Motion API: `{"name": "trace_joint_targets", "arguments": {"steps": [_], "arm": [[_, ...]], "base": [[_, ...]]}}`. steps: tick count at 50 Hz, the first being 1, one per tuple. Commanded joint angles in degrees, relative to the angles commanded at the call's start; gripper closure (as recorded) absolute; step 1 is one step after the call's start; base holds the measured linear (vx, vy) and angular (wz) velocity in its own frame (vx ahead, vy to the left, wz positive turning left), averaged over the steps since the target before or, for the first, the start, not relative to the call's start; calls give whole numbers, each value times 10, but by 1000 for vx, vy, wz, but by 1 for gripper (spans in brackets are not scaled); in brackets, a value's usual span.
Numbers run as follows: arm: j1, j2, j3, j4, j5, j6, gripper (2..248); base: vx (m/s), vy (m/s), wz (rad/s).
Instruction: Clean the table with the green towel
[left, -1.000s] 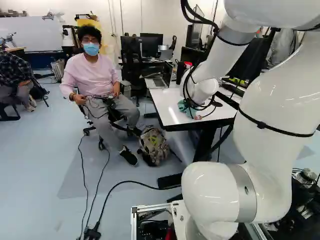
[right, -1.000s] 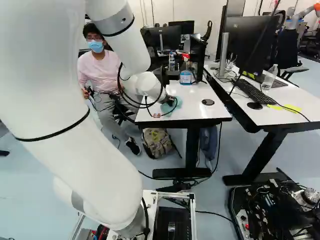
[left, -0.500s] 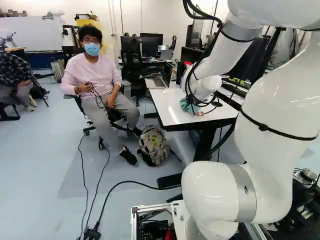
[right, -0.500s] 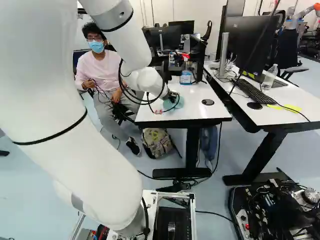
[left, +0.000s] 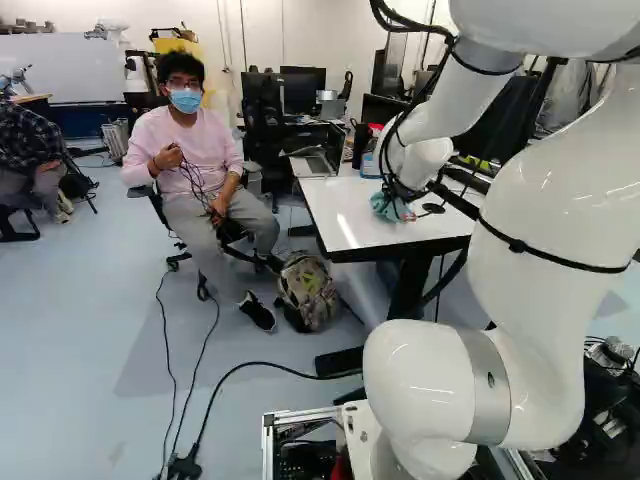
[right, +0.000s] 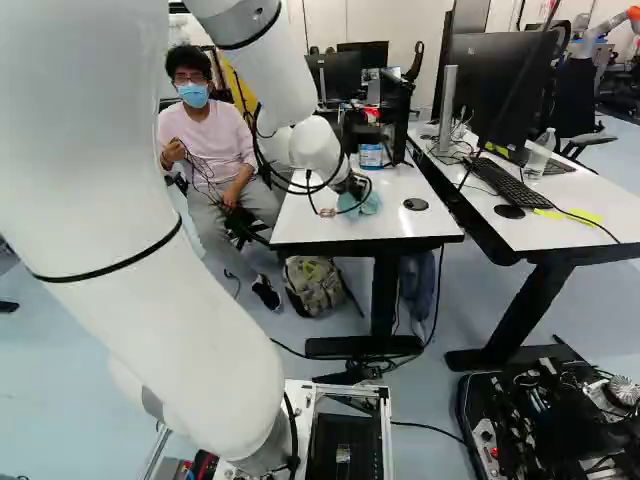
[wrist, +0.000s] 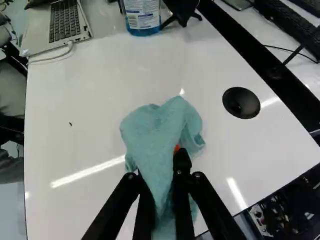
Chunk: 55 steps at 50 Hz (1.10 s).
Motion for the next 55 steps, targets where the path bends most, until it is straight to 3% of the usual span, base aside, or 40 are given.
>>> {"name": "trace_joint_targets", "arguments": {"steps": [32, 55], "arm": [[-57, 15, -32, 4, -18, 0, 208], [-97, 22, -58, 4, -65, 0, 208]], "base": [[0, 0, 0], [0, 0, 0]]}}
